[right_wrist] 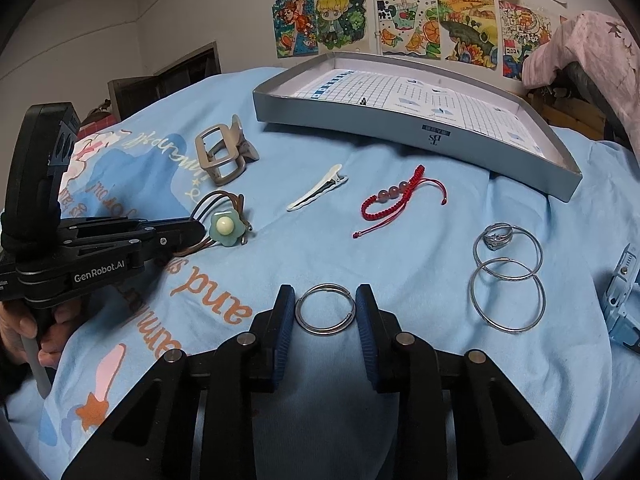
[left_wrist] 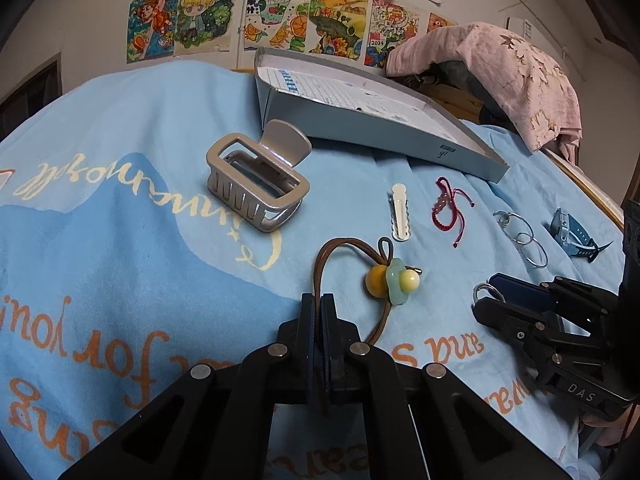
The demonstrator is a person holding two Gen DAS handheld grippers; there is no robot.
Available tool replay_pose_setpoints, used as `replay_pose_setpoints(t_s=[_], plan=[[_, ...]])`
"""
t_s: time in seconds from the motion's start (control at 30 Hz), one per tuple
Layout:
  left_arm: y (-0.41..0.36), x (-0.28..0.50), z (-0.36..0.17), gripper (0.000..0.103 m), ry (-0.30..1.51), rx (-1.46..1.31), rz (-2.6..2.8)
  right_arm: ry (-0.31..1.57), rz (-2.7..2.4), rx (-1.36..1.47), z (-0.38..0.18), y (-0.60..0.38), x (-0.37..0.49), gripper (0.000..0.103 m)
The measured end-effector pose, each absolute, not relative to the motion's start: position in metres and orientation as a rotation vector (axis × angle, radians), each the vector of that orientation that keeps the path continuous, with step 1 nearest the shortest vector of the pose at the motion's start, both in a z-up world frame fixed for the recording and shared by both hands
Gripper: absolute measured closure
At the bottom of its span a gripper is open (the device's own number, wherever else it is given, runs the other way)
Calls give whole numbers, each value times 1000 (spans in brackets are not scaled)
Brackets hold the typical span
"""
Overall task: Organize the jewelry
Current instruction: 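Carry the hair tie and ring into the gray tray and open both grippers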
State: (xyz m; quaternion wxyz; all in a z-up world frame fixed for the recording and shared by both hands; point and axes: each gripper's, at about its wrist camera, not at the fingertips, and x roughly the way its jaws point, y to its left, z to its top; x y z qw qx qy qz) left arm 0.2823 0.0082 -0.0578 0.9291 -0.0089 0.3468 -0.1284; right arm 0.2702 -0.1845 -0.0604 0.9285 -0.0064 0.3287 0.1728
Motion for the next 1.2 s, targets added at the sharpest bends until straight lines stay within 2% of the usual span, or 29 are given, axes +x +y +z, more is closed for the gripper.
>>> replay_pose_setpoints(t_s=[0.5,0.73,1.2], plan=[[-6,272,-25,100,649,28,-318,619,359,58,-51,-201,264,75],[-9,284,-17,100,675,-1,-324,585,379,103,-42,-209,270,75],[-34,321,31,100,570,-37,-367,491,348,186,-20,-235,288,75]])
